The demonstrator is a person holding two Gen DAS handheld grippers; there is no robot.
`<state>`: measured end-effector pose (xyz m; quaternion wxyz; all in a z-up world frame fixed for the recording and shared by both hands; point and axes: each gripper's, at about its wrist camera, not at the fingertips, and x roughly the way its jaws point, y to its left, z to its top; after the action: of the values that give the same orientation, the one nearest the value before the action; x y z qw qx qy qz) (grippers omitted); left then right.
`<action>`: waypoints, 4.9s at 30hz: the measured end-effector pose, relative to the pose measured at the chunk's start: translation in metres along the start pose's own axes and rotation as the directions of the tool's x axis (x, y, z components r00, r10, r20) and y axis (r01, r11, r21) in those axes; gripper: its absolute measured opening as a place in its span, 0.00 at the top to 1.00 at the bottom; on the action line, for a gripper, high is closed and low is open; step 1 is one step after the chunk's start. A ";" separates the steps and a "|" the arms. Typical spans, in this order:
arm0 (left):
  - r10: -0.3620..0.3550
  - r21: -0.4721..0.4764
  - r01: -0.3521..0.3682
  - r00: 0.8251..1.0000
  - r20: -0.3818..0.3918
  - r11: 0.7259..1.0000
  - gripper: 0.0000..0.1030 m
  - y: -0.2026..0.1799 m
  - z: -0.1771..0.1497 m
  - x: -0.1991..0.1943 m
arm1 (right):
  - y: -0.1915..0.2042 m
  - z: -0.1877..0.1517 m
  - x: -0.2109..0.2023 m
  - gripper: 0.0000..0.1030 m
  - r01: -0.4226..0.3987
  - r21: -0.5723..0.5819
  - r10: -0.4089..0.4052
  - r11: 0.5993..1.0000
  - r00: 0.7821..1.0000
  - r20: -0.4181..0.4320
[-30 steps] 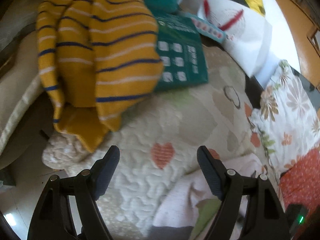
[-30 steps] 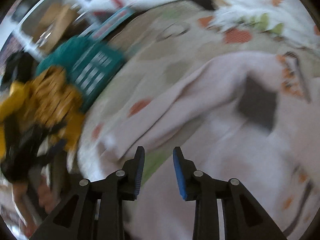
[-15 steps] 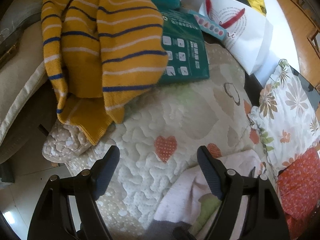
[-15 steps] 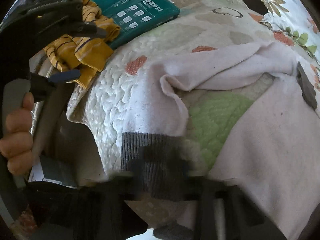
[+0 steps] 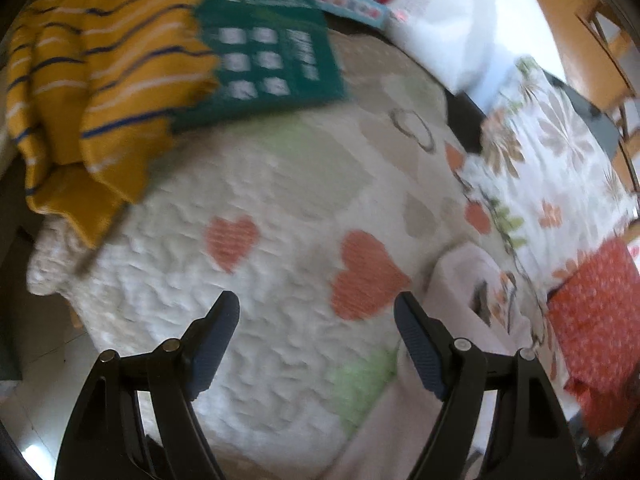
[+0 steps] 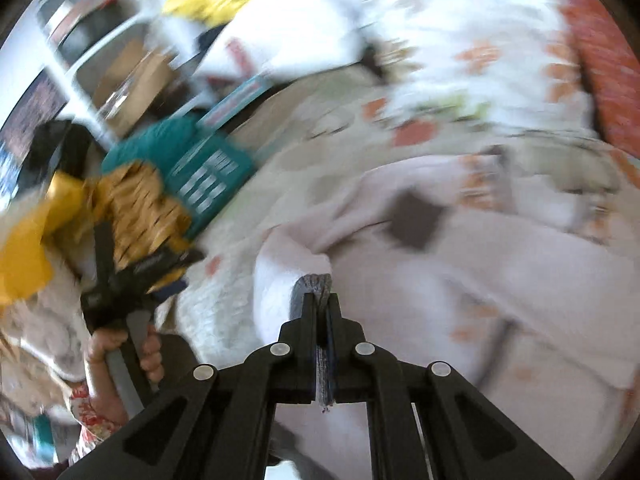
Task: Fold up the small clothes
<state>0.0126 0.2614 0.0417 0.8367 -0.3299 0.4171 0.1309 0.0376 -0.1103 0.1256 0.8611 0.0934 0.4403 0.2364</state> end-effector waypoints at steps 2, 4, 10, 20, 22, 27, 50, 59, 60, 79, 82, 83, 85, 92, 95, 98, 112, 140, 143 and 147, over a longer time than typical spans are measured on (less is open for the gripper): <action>-0.011 0.043 0.012 1.000 -0.013 0.999 0.24 -0.020 -0.006 0.005 | -0.047 0.006 -0.022 0.96 0.087 0.068 -0.088 0.994 0.996 0.008; -0.018 0.085 0.020 1.000 -0.023 0.996 0.24 -0.039 -0.012 0.010 | -0.089 0.006 -0.036 0.96 0.169 0.137 -0.171 0.976 0.985 0.001; -0.012 0.180 0.022 0.998 -0.060 0.983 0.24 -0.090 -0.028 0.030 | -0.208 -0.013 -0.050 0.95 0.435 0.315 -0.420 0.844 0.900 -0.117; 0.068 0.390 -0.018 0.991 -0.113 0.921 0.24 -0.160 -0.054 0.072 | -0.219 -0.026 -0.056 0.72 0.520 0.317 -0.520 0.793 0.849 -0.093; 0.079 0.411 -0.015 0.987 -0.139 0.912 0.24 -0.167 -0.056 0.083 | -0.215 -0.023 -0.061 0.61 0.502 0.324 -0.512 0.802 0.857 -0.058; 0.093 0.417 -0.020 0.984 -0.155 0.909 0.24 -0.173 -0.052 0.095 | -0.219 -0.028 -0.072 0.60 0.506 0.317 -0.525 0.802 0.850 -0.030; 0.113 0.762 -0.041 0.993 -0.043 0.646 0.25 -0.250 -0.055 0.169 | -0.226 -0.041 -0.092 0.98 0.425 0.306 -0.446 0.852 0.895 -0.001; 0.183 0.532 -0.136 0.982 -0.036 0.835 1.00 -0.220 -0.004 0.178 | -0.249 -0.075 -0.085 0.98 0.391 0.398 -0.403 0.830 0.914 -0.058; 0.198 0.483 -0.145 0.978 -0.061 0.864 1.00 -0.207 0.004 0.182 | -0.249 -0.076 -0.084 0.97 0.382 0.400 -0.394 0.833 0.917 -0.054; 0.050 0.496 0.040 0.985 -0.167 0.867 0.54 -0.178 -0.021 0.107 | -0.235 -0.067 -0.030 0.94 0.408 0.318 -0.411 0.856 0.910 -0.062; 0.037 0.496 0.049 0.986 -0.162 0.867 0.53 -0.171 -0.022 0.099 | -0.230 -0.058 -0.067 0.94 0.257 0.406 -0.292 0.877 0.956 0.024; 0.035 0.494 0.049 0.987 -0.159 0.868 0.53 -0.168 -0.022 0.098 | -0.229 -0.056 -0.077 0.94 0.234 0.419 -0.277 0.877 0.960 0.044; 0.039 0.485 0.043 0.987 -0.157 0.874 0.53 -0.163 -0.019 0.097 | -0.232 -0.052 -0.094 0.94 0.212 0.450 -0.270 0.867 0.960 0.068; 0.038 0.425 0.041 0.984 -0.174 0.904 0.48 -0.136 -0.013 0.093 | -0.263 -0.074 -0.100 0.82 0.382 0.519 -0.413 0.765 0.909 -0.061; 0.037 0.439 0.038 0.986 -0.161 0.898 0.42 -0.129 -0.016 0.087 | -0.263 -0.098 -0.100 0.60 0.357 0.546 -0.391 0.757 0.919 -0.059; 0.046 0.467 0.037 0.985 -0.165 0.883 0.41 -0.121 -0.022 0.084 | -0.258 -0.124 -0.095 0.60 0.343 0.550 -0.364 0.761 0.928 -0.074; -0.041 0.439 0.170 0.957 -0.288 0.883 0.41 -0.068 -0.063 0.074 | -0.244 -0.236 -0.100 0.60 0.003 0.669 -0.102 0.743 0.989 0.109; -0.247 0.243 0.364 0.881 -0.404 0.899 0.57 -0.006 -0.182 0.021 | -0.192 -0.291 -0.064 0.60 -0.339 0.635 0.264 0.695 0.941 0.213; -0.281 0.201 0.392 0.862 -0.422 0.898 0.48 -0.003 -0.185 0.023 | -0.186 -0.295 -0.060 0.60 -0.347 0.634 0.284 0.691 0.937 0.204; -0.278 0.208 0.401 0.850 -0.448 0.892 0.38 -0.004 -0.192 0.023 | -0.172 -0.299 -0.052 0.60 -0.328 0.618 0.288 0.714 0.943 0.168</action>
<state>-0.0883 0.1306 -0.0580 0.7806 -0.2909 0.5308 -0.1557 -0.1727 -0.2999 -0.0785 0.7388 0.4590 0.4465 0.2100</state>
